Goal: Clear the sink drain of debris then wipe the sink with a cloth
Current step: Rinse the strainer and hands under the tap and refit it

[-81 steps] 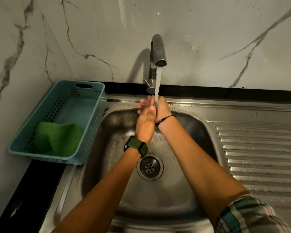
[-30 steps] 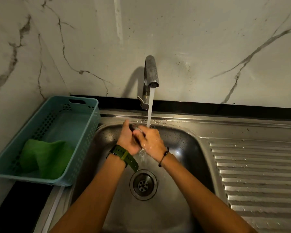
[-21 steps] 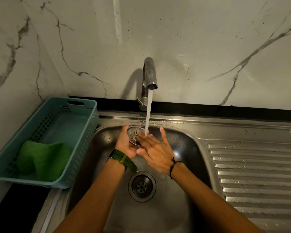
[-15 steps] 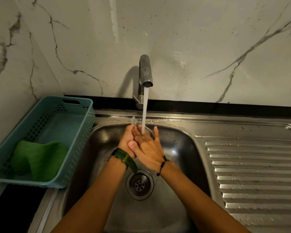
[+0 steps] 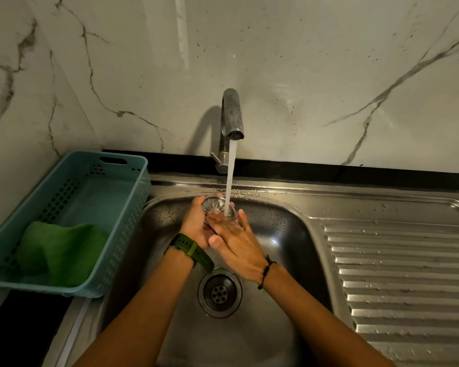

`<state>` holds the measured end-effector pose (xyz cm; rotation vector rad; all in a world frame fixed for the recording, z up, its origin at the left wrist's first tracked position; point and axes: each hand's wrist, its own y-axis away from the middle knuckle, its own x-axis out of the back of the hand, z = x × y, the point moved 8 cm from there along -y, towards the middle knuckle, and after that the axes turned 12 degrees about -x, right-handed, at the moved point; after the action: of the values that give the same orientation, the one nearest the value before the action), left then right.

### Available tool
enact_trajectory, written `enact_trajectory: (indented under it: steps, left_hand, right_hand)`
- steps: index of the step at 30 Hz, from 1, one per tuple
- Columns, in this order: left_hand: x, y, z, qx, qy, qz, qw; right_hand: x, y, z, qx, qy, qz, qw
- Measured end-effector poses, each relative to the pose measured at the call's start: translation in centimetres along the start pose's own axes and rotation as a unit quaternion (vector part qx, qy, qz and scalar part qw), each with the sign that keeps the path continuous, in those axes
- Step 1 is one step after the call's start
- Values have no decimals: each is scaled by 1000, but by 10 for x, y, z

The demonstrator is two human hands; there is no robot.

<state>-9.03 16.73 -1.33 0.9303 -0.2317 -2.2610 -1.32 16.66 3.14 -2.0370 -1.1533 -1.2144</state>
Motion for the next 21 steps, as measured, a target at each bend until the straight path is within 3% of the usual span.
enact_trajectory:
  steps: [2,5,8,13,16,18,21]
  left_hand:
    - [5,-2,3,-12,19,9,1000]
    - [2,2,-9,-14,5,1,1000]
    - [-10,7,-19,0,-16,-13,1000]
    - [-5,1,-3,-1,-24,-25,999]
    - [1,-2,6,-28,6,-22,999]
    - [1,0,5,-35,-7,-10,999]
    - [-4,6,-10,-6,-31,-10,999]
  right_hand:
    - [10,3,9,9,81,37,996]
    - [13,-6,26,-34,198,31,979]
    - [10,-19,20,-54,155,16,986]
    - [10,-6,-3,25,34,6,999]
    - [22,0,11,33,127,51,990]
    - [21,-5,24,-1,207,41,977]
    - [11,-15,21,-30,195,21,980]
